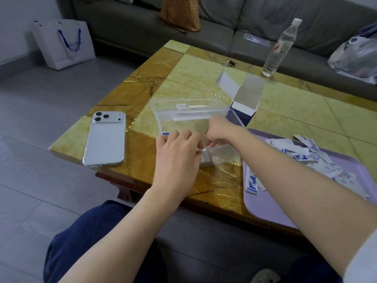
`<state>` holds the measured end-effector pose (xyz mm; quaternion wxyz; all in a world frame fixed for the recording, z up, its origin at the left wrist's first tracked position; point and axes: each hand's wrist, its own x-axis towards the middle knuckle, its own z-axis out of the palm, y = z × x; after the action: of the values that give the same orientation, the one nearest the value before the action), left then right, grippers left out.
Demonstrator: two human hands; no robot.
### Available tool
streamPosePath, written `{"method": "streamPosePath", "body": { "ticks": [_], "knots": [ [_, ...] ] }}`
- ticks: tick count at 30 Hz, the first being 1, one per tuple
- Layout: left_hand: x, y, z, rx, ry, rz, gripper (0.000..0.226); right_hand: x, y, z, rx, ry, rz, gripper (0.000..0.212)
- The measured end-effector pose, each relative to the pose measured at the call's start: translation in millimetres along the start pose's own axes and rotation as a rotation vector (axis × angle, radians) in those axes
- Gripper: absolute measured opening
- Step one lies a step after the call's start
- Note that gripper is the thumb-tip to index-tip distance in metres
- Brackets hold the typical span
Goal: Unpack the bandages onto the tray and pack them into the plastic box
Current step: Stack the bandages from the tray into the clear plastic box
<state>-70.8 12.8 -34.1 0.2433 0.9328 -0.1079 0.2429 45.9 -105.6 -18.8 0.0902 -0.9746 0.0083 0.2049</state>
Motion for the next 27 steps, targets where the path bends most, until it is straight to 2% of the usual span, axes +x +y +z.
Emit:
{"method": "streamPosePath", "body": {
  "ticks": [3, 8, 11, 13, 16, 19, 22, 25, 27],
  "knots": [
    [-0.8, 0.0, 0.6, 0.022, 0.014, 0.007, 0.019, -5.3, 8.2, -6.9, 0.025, 0.099, -0.046, 0.020],
    [-0.1, 9.1, 5.9, 0.063, 0.089, 0.078, 0.024, -42.6, 32.3, -9.2, 0.247, 0.509, -0.252, 0.021],
    [2.2, 25.0, 13.1, -0.007, 0.150, 0.191, 0.021, -67.0, 59.7, -5.6, 0.305, 0.751, -0.338, 0.020],
    [2.3, 34.1, 19.5, -0.070, 0.146, 0.269, 0.017, -78.1, 82.4, -0.3, 0.329, 0.854, -0.366, 0.018],
    [1.3, 50.9, 34.5, -0.114, 0.032, 0.396, 0.016, -86.6, 124.3, 14.7, 0.343, 0.829, -0.288, 0.016],
    [-0.5, 66.1, 55.1, -0.089, -0.127, 0.478, 0.015, -87.3, 166.6, 30.6, 0.346, 0.679, -0.201, 0.019],
    [-0.5, 78.3, 73.1, -0.029, -0.255, 0.478, 0.014, -83.2, 192.9, 35.9, 0.285, 0.547, -0.146, 0.030],
    [0.6, 87.1, 88.9, 0.032, -0.484, 0.398, 0.042, -73.1, 201.6, 33.7, 0.255, 0.462, -0.119, 0.040],
    [2.4, 89.1, 99.5, 0.079, -0.563, 0.360, 0.057, -66.2, 200.9, 30.2, 0.253, 0.414, -0.105, 0.049]
  ]
}}
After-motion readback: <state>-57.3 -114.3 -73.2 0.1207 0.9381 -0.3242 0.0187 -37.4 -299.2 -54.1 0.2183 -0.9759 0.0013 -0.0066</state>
